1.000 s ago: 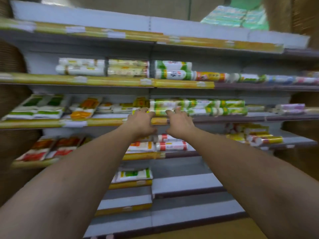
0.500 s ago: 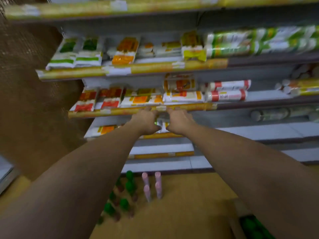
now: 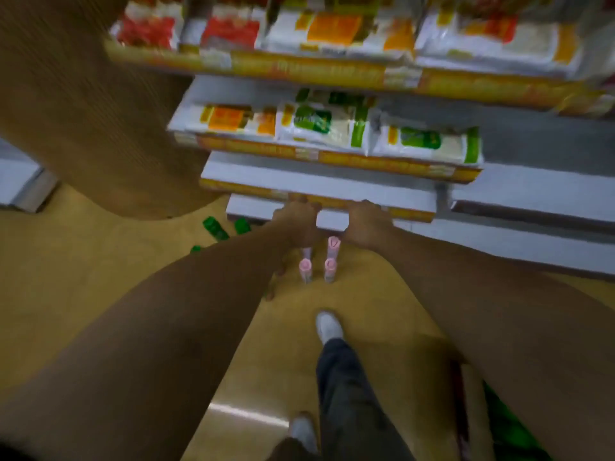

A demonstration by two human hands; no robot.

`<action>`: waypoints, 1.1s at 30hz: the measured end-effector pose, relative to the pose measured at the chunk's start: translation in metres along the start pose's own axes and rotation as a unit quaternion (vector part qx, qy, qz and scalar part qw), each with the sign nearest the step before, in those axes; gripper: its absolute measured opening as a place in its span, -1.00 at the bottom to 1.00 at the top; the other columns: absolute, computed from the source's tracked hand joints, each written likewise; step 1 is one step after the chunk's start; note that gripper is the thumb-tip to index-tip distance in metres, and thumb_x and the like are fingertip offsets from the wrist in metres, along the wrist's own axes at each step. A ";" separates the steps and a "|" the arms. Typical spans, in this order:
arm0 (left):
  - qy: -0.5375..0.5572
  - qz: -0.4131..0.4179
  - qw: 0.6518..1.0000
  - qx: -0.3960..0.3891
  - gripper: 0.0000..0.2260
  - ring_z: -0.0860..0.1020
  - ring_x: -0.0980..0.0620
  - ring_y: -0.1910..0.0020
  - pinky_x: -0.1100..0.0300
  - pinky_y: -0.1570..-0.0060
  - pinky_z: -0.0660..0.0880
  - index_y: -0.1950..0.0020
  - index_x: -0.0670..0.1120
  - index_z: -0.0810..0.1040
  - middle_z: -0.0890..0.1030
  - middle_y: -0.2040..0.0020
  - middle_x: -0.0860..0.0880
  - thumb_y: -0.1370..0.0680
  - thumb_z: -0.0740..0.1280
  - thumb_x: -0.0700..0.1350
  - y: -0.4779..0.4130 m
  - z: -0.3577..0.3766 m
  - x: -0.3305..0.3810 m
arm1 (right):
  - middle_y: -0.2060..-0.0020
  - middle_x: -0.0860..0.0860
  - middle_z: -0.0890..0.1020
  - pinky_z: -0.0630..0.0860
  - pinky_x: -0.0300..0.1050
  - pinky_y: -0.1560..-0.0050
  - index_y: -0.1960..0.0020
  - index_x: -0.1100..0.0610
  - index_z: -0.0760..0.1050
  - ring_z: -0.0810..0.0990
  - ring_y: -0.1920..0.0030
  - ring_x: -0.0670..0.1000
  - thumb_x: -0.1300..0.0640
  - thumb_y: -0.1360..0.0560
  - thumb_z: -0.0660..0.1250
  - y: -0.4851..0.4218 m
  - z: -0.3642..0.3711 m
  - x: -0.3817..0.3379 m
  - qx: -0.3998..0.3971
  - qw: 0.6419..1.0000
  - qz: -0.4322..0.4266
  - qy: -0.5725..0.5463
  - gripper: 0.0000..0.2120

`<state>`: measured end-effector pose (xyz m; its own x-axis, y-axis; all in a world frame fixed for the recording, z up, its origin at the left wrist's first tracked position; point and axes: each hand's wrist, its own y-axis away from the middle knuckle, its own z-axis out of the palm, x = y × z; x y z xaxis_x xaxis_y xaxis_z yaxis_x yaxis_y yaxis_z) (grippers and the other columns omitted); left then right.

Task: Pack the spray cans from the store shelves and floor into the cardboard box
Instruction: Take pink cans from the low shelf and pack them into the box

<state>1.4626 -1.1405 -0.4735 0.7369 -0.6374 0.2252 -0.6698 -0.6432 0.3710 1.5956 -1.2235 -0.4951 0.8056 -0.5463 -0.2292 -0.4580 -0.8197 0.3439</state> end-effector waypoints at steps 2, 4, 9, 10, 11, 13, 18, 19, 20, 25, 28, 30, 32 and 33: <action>0.020 -0.026 0.999 -0.014 -0.32 0.46 -0.27 -0.34 -0.12 -0.28 0.48 -0.42 -0.04 0.46 0.49 -0.32 -0.20 -0.37 0.25 0.26 -0.038 0.040 -0.021 | -0.31 0.14 0.53 0.53 0.11 -0.23 -0.39 0.02 0.44 0.52 -0.30 0.23 0.00 -0.45 0.44 -0.037 0.040 0.010 -0.039 0.999 0.003 -0.006 -0.48; 0.044 -0.050 0.997 -0.048 -0.39 0.47 -0.27 -0.34 -0.05 -0.27 0.47 -0.42 -0.07 0.47 0.50 -0.34 -0.21 -0.43 0.31 0.19 -0.063 0.081 -0.035 | -0.33 0.18 0.51 0.51 0.11 -0.26 -0.38 0.07 0.43 0.50 -0.32 0.26 0.02 -0.47 0.42 -0.065 0.083 0.022 -0.081 0.997 0.001 -0.003 -0.49; 0.081 -0.081 0.989 -0.097 -0.48 0.40 -0.24 -0.42 -0.03 -0.32 0.42 -0.47 -0.08 0.42 0.44 -0.44 -0.17 -0.54 0.43 0.00 -0.110 0.185 -0.065 | -0.27 0.13 0.52 0.54 0.13 -0.19 -0.37 0.02 0.40 0.52 -0.26 0.25 0.03 -0.44 0.43 -0.113 0.186 0.059 -0.161 0.987 0.005 -0.027 -0.47; 0.079 -0.086 0.988 -0.098 -0.45 0.37 -0.23 -0.44 -0.05 -0.33 0.41 -0.48 -0.06 0.41 0.41 -0.47 -0.16 -0.52 0.45 0.00 -0.119 0.205 -0.072 | -0.24 0.13 0.52 0.54 0.12 -0.17 -0.36 0.03 0.40 0.53 -0.24 0.24 0.05 -0.44 0.43 -0.123 0.202 0.064 -0.170 0.985 0.001 -0.028 -0.49; 0.076 -0.088 0.989 -0.096 -0.42 0.34 -0.23 -0.45 -0.07 -0.35 0.41 -0.48 -0.04 0.39 0.38 -0.49 -0.15 -0.49 0.46 0.02 -0.129 0.223 -0.079 | -0.24 0.13 0.52 0.54 0.12 -0.17 -0.35 0.04 0.39 0.52 -0.25 0.24 0.06 -0.45 0.43 -0.134 0.217 0.067 -0.175 0.984 -0.003 -0.026 -0.49; 0.076 -0.097 0.987 -0.105 -0.36 0.31 -0.23 -0.48 -0.10 -0.36 0.41 -0.51 -0.02 0.36 0.34 -0.52 -0.15 -0.48 0.47 0.04 -0.149 0.257 -0.093 | -0.25 0.14 0.50 0.52 0.12 -0.20 -0.37 0.04 0.38 0.50 -0.27 0.23 0.08 -0.45 0.43 -0.157 0.247 0.072 -0.181 0.983 -0.006 -0.024 -0.48; 0.119 -0.154 0.976 -0.102 -0.28 0.36 -0.23 -0.46 -0.06 -0.37 0.42 -0.56 -0.04 0.31 0.32 -0.52 -0.18 -0.46 0.52 0.01 -0.193 0.325 -0.118 | -0.27 0.16 0.45 0.51 0.09 -0.18 -0.38 0.06 0.37 0.47 -0.27 0.25 0.14 -0.47 0.41 -0.200 0.324 0.076 -0.188 0.982 0.003 -0.025 -0.48; 0.123 -0.160 0.974 -0.104 -0.26 0.37 -0.24 -0.44 -0.06 -0.36 0.42 -0.57 -0.03 0.30 0.32 -0.52 -0.19 -0.45 0.53 0.00 -0.203 0.339 -0.122 | -0.28 0.17 0.43 0.49 0.09 -0.18 -0.40 0.06 0.35 0.44 -0.28 0.25 0.15 -0.47 0.41 -0.206 0.341 0.077 -0.188 0.982 0.004 -0.022 -0.47; 0.121 -0.160 0.974 -0.109 -0.25 0.38 -0.25 -0.43 -0.06 -0.35 0.43 -0.57 -0.03 0.29 0.30 -0.52 -0.19 -0.45 0.54 0.01 -0.212 0.353 -0.125 | -0.30 0.17 0.40 0.47 0.09 -0.16 -0.40 0.06 0.34 0.42 -0.28 0.26 0.16 -0.47 0.40 -0.212 0.356 0.077 -0.187 0.982 0.002 -0.017 -0.47; 0.099 -0.155 0.974 -0.130 -0.18 0.33 -0.29 -0.46 -0.13 -0.36 0.42 -0.58 0.06 0.26 0.22 -0.55 -0.18 -0.40 0.58 0.04 -0.252 0.414 -0.138 | -0.30 0.18 0.33 0.49 0.10 -0.06 -0.29 0.05 0.36 0.42 -0.21 0.25 0.22 -0.46 0.40 -0.240 0.419 0.089 -0.158 0.987 -0.017 0.000 -0.55; 0.098 -0.154 0.974 -0.136 -0.33 0.36 -0.26 -0.44 -0.08 -0.32 0.46 -0.50 0.07 0.37 0.30 -0.51 -0.15 -0.44 0.54 -0.11 -0.264 0.441 -0.138 | -0.22 0.18 0.40 0.52 0.02 -0.06 -0.24 0.07 0.43 0.54 -0.09 0.24 0.33 -0.45 0.35 -0.252 0.441 0.102 -0.165 0.984 -0.022 -0.068 -0.60; 0.111 -0.143 0.978 -0.107 -0.56 0.50 -0.23 -0.23 -0.05 -0.16 0.56 -0.36 0.02 0.51 0.43 -0.33 -0.13 -0.51 0.40 -0.26 -0.266 0.448 -0.136 | -0.17 0.16 0.44 0.54 -0.01 -0.06 -0.25 0.09 0.48 0.55 -0.02 0.21 0.38 -0.45 0.32 -0.256 0.446 0.111 -0.160 0.982 -0.012 -0.099 -0.59; 0.126 -0.141 0.978 -0.087 -0.60 0.54 -0.21 -0.11 -0.05 -0.08 0.58 -0.30 -0.02 0.58 0.48 -0.21 -0.14 -0.52 0.31 -0.33 -0.260 0.448 -0.133 | -0.11 0.13 0.45 0.47 -0.09 0.04 -0.24 0.08 0.52 0.51 0.03 0.15 0.38 -0.44 0.30 -0.254 0.446 0.117 -0.152 0.982 0.000 -0.116 -0.59; 0.133 -0.144 0.977 -0.083 -0.59 0.54 -0.22 -0.11 -0.03 -0.07 0.57 -0.29 -0.03 0.59 0.49 -0.21 -0.14 -0.50 0.31 -0.35 -0.254 0.447 -0.130 | -0.08 0.11 0.44 0.41 -0.12 0.08 -0.22 0.08 0.53 0.49 0.05 0.12 0.38 -0.44 0.29 -0.250 0.443 0.120 -0.150 0.981 0.007 -0.122 -0.59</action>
<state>1.4960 -1.0833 -0.9999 0.9048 -0.2944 0.3076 -0.4241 -0.6880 0.5889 1.6403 -1.1606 -1.0124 0.6695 -0.6119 -0.4211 -0.3074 -0.7443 0.5929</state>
